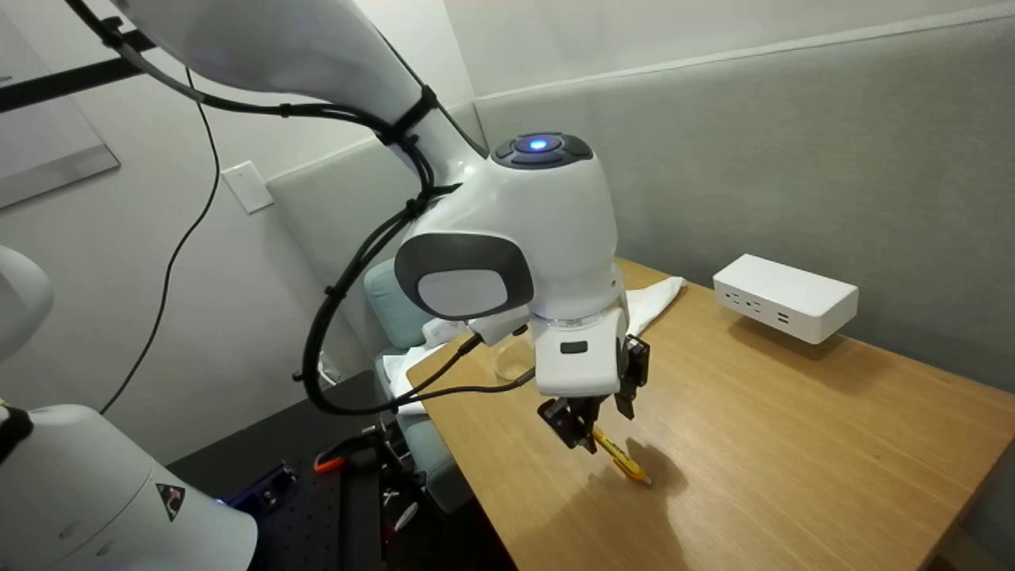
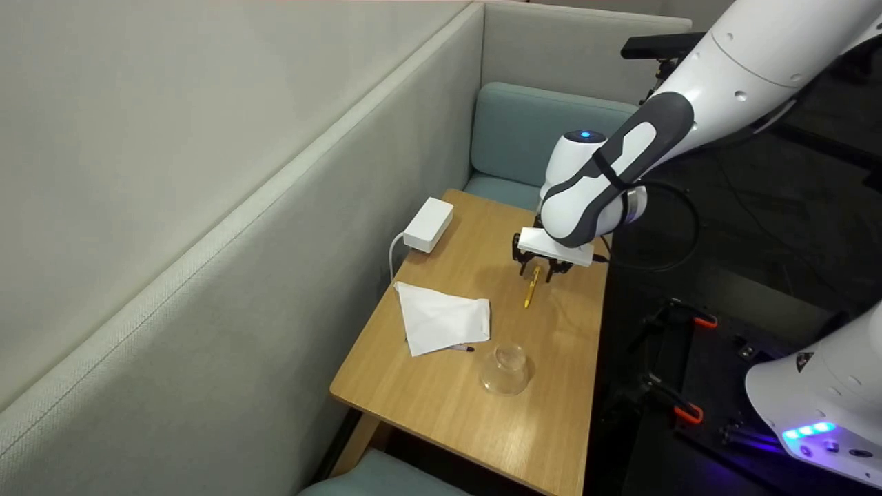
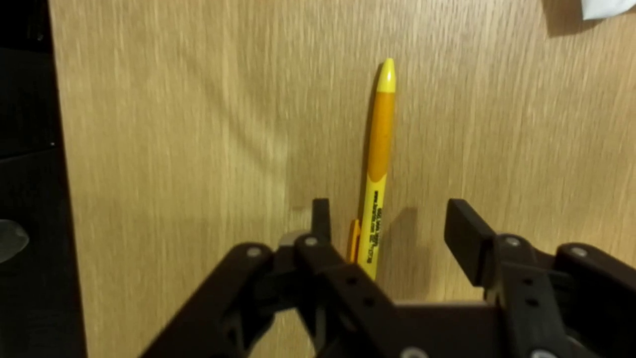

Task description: Put the marker on the table then wipe the router

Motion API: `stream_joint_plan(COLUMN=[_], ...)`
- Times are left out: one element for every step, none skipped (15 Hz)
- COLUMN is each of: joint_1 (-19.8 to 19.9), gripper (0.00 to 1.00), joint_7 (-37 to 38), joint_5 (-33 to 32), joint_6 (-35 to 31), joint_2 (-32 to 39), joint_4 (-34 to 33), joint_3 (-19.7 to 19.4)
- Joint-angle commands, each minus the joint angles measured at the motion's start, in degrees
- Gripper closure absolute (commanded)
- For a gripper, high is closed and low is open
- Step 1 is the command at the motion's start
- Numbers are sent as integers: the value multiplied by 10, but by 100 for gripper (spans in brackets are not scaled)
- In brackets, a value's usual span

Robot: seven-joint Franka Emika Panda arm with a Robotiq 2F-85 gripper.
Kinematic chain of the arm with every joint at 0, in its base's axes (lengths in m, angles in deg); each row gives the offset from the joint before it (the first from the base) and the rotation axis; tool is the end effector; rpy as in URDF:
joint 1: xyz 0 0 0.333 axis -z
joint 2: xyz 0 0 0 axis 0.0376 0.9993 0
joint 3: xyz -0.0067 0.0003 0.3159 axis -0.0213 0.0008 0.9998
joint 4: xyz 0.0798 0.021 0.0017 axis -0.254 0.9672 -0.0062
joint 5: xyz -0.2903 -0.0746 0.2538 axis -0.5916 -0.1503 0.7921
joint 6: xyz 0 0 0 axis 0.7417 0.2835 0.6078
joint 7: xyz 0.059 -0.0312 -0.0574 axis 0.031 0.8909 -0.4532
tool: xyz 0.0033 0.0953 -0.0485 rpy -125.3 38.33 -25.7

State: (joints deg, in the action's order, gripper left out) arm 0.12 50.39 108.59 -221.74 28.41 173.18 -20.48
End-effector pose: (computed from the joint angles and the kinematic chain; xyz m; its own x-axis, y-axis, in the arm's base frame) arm 0.4801 -0.0727 0.1209 0.2543 -0.9634 -0.0851 -0.9671 -0.2526 -0.0305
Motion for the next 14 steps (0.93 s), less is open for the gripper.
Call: stream_joint_plan(joint_1=[33,38,38,36,26,22,14,7,5,-2,-7,-16,-21,-28], gripper=[5,0,0,0,0,0,0,0,0,0,0,0,0,0], joint_7=[-57,-78,-94,-105,-107,-110,-108,-105,-110,-108,-115,-111,-110,-110], joint_5=[39,49,57,61,57,54,47,38,37,27,20,7,-5,-16], joint_6=[18,23,22,27,25,32,42,57,71,91,111,131,148,162], joint_2=[-44,-53,-57,-59,-54,-44,-33,-19,-10,3,15,25,35,44], joint_4=[2,-3,-9,-20,-33,-52,-70,-93,-110,-132,-152,-169,-186,-200], joint_3=[44,58,65,70,67,68,64,60,62,58,58,53,50,48])
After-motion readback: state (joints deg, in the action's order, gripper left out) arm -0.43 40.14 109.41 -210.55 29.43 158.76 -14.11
